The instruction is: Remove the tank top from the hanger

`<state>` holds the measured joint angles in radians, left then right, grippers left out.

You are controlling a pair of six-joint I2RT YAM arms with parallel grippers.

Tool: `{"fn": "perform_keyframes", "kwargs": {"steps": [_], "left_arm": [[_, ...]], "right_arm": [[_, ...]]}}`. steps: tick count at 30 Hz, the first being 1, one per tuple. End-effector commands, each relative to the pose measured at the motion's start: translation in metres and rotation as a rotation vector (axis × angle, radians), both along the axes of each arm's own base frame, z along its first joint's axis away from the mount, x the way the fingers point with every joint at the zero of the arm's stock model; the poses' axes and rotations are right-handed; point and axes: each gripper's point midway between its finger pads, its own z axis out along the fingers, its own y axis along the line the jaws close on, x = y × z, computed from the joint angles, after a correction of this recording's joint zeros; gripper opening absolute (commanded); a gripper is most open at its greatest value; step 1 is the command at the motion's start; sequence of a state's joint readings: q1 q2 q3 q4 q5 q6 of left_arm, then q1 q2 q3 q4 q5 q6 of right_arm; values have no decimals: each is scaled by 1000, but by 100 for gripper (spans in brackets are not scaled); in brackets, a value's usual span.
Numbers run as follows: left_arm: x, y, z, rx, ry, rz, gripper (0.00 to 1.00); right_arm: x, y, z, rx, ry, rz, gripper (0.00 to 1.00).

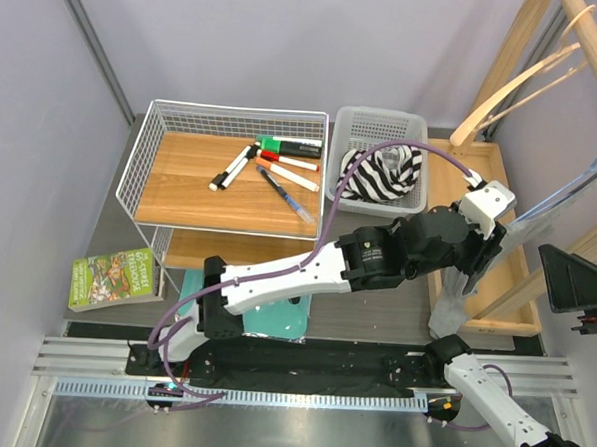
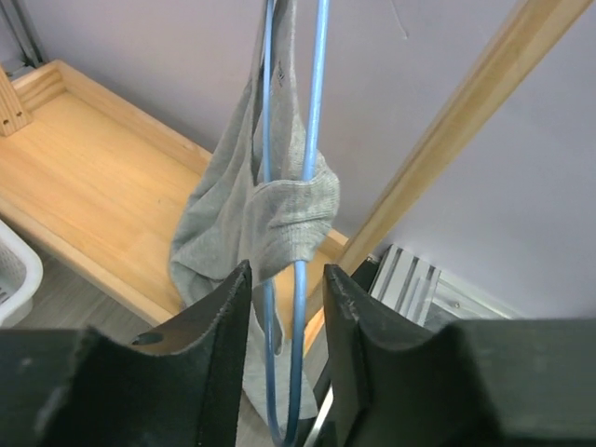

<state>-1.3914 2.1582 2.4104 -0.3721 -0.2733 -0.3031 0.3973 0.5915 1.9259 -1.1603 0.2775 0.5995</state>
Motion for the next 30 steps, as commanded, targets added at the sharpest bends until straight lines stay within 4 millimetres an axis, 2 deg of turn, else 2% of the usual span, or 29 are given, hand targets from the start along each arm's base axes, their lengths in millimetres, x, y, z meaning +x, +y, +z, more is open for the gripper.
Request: {"fn": "perform_keyframes", "kwargs": {"steps": [1, 5, 6, 7, 8, 11, 18, 22, 30], "left_arm": [[2, 1, 46, -131, -28, -5, 28], [6, 3, 50, -147, -33, 19, 17], [7, 4, 52, -150, -34, 27, 12], [8, 5, 55, -160, -37, 33, 2], [11, 7, 57, -167, -36, 52, 0], [13, 12, 70, -201, -35, 70, 0], [8, 36, 113, -312, 4, 78, 0], [-5, 54, 145, -391, 35, 30, 0], [-33, 80, 175, -442, 60, -67, 0]], "right_arm": [[-4, 0, 1, 2, -7, 7, 100], [-5, -1, 0, 0, -8, 7, 99], [-6, -1, 0, 0, -10, 7, 100], [-5, -1, 0, 0, -8, 7, 100], [-6, -2, 0, 1, -8, 6, 100], [-6, -4, 0, 0, -8, -5, 100], [-6, -4, -2, 3, -3, -8, 100], [-6, -6, -8, 2, 5, -20, 100], [-3, -4, -9, 0, 10, -15, 100]]}}
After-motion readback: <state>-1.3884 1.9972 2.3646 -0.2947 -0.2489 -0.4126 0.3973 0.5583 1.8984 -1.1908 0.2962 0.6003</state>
